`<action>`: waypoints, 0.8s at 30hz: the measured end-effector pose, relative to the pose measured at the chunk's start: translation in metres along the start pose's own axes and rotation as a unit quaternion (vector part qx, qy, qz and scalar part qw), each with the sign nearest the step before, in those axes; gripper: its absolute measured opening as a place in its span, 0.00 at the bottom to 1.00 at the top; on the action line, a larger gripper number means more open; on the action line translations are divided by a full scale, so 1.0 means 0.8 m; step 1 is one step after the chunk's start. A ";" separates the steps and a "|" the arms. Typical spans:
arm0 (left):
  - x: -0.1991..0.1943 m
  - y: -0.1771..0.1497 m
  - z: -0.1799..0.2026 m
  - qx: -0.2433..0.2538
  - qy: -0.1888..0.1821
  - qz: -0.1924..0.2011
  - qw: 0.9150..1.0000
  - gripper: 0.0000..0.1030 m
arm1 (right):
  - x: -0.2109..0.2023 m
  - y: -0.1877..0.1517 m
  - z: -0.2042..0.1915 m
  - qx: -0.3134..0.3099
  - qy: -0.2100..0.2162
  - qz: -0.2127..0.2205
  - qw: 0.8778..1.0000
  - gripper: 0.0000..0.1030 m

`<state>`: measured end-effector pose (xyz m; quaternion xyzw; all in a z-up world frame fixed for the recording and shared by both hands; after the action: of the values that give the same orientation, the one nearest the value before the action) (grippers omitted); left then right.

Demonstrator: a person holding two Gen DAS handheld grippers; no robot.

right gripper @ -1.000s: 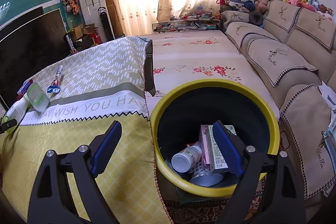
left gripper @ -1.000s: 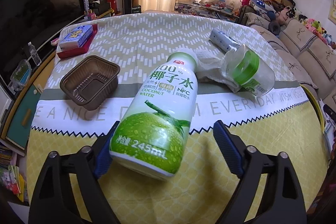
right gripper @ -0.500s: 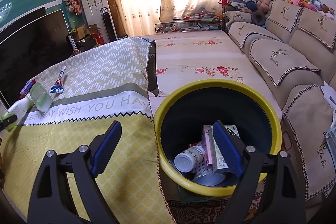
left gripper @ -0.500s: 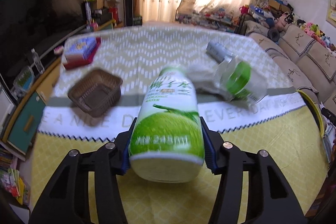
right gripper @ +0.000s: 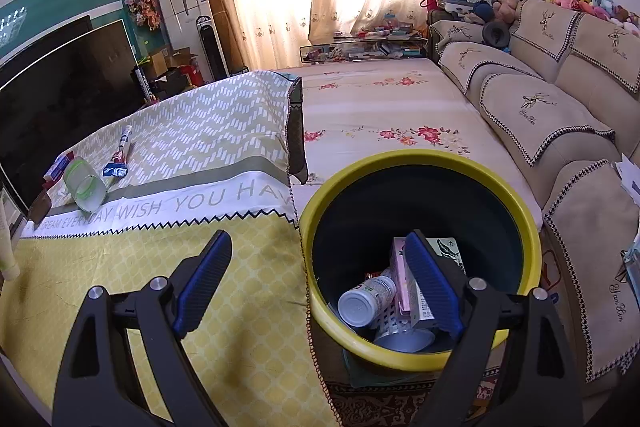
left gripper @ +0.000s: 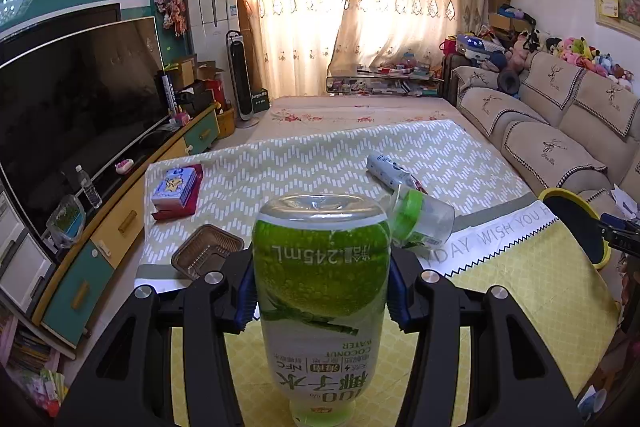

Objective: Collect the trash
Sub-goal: 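Carry the coconut water bottle with the left gripper toward the bin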

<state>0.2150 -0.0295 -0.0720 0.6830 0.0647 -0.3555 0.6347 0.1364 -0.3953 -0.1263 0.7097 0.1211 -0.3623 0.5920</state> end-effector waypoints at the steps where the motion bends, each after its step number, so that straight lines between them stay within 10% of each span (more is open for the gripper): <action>1: 0.000 0.000 0.001 -0.002 -0.002 -0.002 1.000 0.50 | -0.001 0.000 0.001 0.001 0.000 0.001 1.000 0.81; 24: 0.010 0.067 0.188 0.072 -0.155 0.010 0.985 0.50 | -0.037 0.004 0.085 0.048 -0.026 0.034 0.998 0.81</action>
<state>0.1890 -0.1797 -0.0234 0.6645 -0.0672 -0.4542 0.5896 0.0920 -0.4520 -0.1069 0.7309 0.0636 -0.3659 0.5726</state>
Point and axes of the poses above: each gripper's, at about its wrist camera, not at the fingertips, and x roughly the way its jaws point, z to its right, y to its top, the point moved 3 cm from there along x, roughly the way its jaws point, and after that the axes turned 10 degrees about -y, right-handed, at the moved point
